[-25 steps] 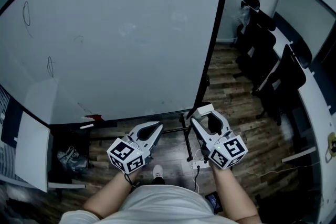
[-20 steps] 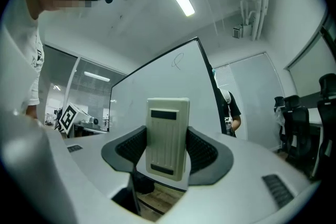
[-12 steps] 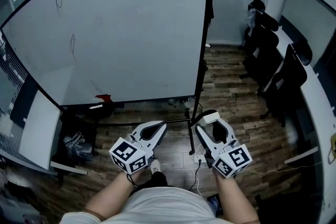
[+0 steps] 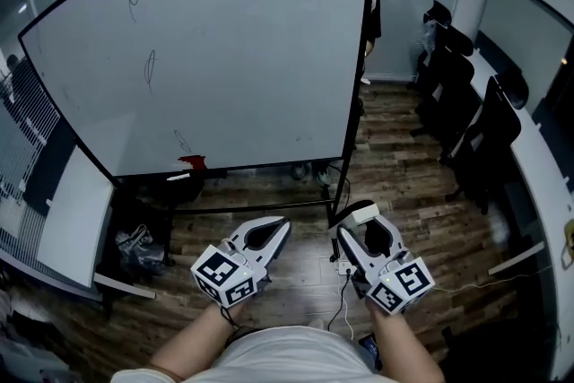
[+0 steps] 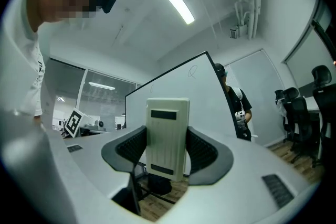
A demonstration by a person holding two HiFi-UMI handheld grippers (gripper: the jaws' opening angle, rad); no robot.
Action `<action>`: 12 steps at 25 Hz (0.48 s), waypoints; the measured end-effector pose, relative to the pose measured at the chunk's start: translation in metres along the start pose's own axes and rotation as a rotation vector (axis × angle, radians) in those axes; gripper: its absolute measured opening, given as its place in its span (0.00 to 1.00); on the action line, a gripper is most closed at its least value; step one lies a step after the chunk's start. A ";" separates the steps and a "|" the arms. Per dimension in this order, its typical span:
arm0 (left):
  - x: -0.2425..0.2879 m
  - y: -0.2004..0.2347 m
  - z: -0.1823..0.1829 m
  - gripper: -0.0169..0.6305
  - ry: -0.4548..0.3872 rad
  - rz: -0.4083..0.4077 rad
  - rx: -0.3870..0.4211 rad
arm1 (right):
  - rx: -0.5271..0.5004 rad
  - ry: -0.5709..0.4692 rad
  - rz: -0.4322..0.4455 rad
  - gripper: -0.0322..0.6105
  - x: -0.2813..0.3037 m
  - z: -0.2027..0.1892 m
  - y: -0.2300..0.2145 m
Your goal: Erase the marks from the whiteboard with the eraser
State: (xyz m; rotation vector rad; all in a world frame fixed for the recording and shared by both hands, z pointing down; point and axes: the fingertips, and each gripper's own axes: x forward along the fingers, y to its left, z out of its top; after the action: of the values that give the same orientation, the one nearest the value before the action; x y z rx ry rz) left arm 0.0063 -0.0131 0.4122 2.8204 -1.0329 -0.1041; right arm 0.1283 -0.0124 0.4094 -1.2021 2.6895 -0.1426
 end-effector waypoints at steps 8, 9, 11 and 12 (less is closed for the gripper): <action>-0.093 0.003 -0.007 0.04 0.005 -0.016 -0.003 | 0.015 0.028 -0.014 0.43 0.004 -0.029 0.094; -0.106 0.003 -0.007 0.04 0.004 -0.021 -0.003 | 0.018 0.030 -0.014 0.43 0.006 -0.034 0.107; -0.131 0.002 -0.006 0.04 0.003 -0.034 -0.005 | 0.022 0.028 -0.016 0.43 0.007 -0.040 0.134; -0.141 0.000 -0.006 0.04 0.002 -0.042 -0.007 | 0.022 0.023 -0.017 0.43 0.007 -0.041 0.147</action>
State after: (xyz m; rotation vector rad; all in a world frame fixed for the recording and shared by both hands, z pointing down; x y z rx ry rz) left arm -0.1007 0.0789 0.4204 2.8358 -0.9719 -0.1082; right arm 0.0083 0.0810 0.4238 -1.2241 2.6911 -0.1886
